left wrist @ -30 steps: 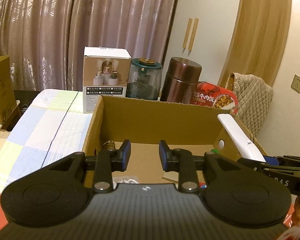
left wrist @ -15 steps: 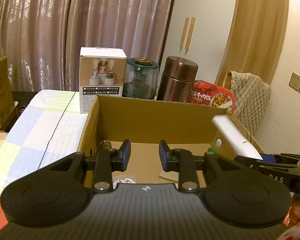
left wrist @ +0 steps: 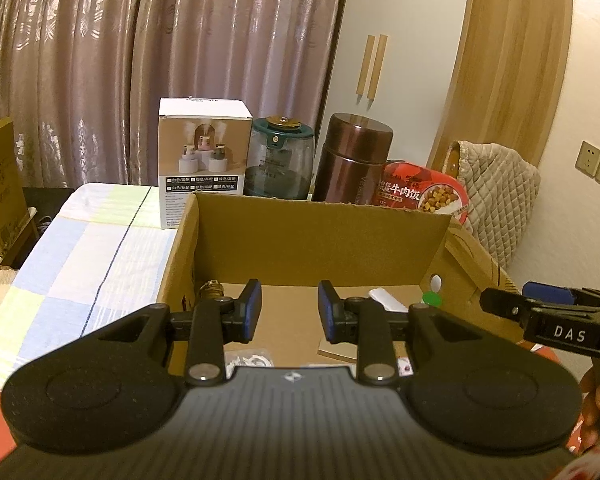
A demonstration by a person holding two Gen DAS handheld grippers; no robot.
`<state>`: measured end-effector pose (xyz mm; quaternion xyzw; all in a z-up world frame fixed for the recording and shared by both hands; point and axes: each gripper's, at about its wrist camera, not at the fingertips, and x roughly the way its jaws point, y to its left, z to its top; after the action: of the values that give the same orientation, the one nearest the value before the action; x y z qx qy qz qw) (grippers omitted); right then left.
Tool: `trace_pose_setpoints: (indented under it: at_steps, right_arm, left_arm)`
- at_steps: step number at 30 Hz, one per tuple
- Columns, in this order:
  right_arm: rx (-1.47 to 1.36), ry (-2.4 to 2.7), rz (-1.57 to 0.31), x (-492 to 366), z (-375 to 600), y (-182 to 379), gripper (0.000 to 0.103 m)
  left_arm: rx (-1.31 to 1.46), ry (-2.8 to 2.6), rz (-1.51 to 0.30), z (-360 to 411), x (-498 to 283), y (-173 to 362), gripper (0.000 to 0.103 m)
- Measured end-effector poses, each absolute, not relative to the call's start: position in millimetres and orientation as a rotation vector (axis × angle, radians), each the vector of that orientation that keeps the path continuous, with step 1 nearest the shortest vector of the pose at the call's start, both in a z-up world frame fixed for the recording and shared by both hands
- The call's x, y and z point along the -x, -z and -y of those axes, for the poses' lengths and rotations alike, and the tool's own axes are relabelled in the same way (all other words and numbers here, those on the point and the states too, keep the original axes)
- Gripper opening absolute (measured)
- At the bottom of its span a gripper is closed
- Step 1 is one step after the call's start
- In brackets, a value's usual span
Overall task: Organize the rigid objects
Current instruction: 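Open the left tool to drop the cord while the right tool releases the white device into the box, then withdraw both tools from the box back over the mat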
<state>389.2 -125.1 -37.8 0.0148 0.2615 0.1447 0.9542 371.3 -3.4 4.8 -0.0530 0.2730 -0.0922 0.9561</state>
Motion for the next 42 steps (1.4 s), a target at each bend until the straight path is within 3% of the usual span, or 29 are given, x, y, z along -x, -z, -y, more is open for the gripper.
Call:
trace_pose_setpoints:
  at_steps: [17,34,42]
  right_arm:
    - [-0.01,-0.323,-0.513,-326,136,34,0.071]
    - [0.159,-0.546,-0.716,-219,164,92,0.073]
    - [0.34,-0.693,-0.705,-199,163,125,0.074]
  left_arm:
    - [0.078,0.2,-0.521,0,-319,-18,0.025]
    - [0.032,0.227,-0.638,10,-205,25,0.027]
    - [0.011,0.234,-0.676,11,-180,50,0.035]
